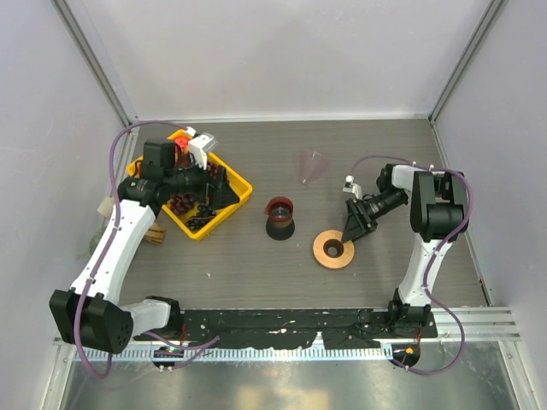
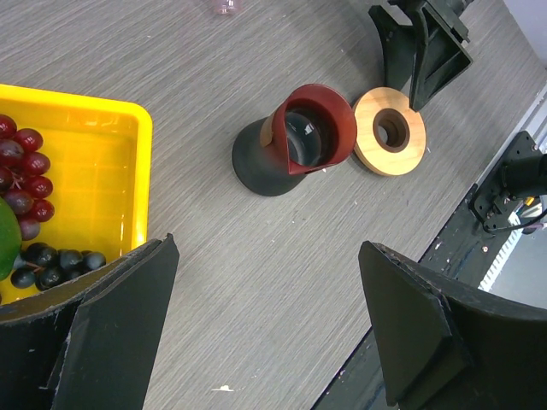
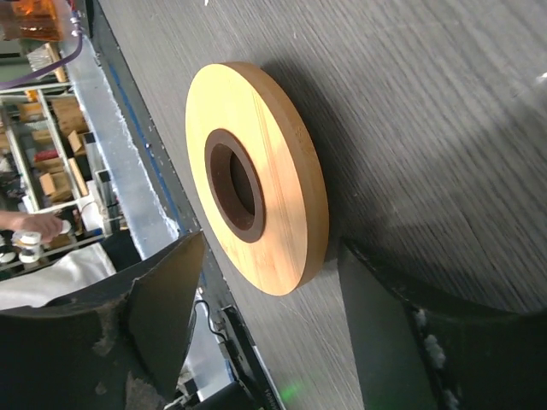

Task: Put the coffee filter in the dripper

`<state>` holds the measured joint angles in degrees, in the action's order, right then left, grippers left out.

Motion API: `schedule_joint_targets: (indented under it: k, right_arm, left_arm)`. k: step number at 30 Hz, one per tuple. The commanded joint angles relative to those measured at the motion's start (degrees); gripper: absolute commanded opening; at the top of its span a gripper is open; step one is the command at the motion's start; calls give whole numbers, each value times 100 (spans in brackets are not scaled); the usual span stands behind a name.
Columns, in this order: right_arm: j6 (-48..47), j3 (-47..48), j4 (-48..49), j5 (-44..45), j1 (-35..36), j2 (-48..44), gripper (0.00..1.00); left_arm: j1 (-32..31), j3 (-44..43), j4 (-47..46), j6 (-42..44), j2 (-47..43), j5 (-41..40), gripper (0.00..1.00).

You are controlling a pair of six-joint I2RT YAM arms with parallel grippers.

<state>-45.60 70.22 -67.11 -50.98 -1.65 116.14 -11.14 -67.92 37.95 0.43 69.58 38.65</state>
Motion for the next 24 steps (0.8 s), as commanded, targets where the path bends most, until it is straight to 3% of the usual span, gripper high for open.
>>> schedule_joint_targets:
  k: [1,4,7,15,20,24]
  right_arm:
    - [-300,150,-118,-280,33,260,67]
    - [-256,185,-135,-386,51,331,59]
    - [-300,203,-197,-430,51,287,40]
    - [-721,282,-873,-263,16,-406,8]
    - [-1029,519,-1681,-517,24,-1136,5]
    - [-925,1037,-2235,-1211,59,-1768,5]
  left_arm:
    - [24,-11,-192,-7,-173,125,99]
    - [24,-11,-192,-16,-191,116,99]
    - [24,7,-192,-7,-226,99,99]
    - [24,-19,-253,-7,-217,134,99]
    - [24,-160,-210,-7,-226,125,99]
    - [24,-432,-113,-7,-269,90,99]
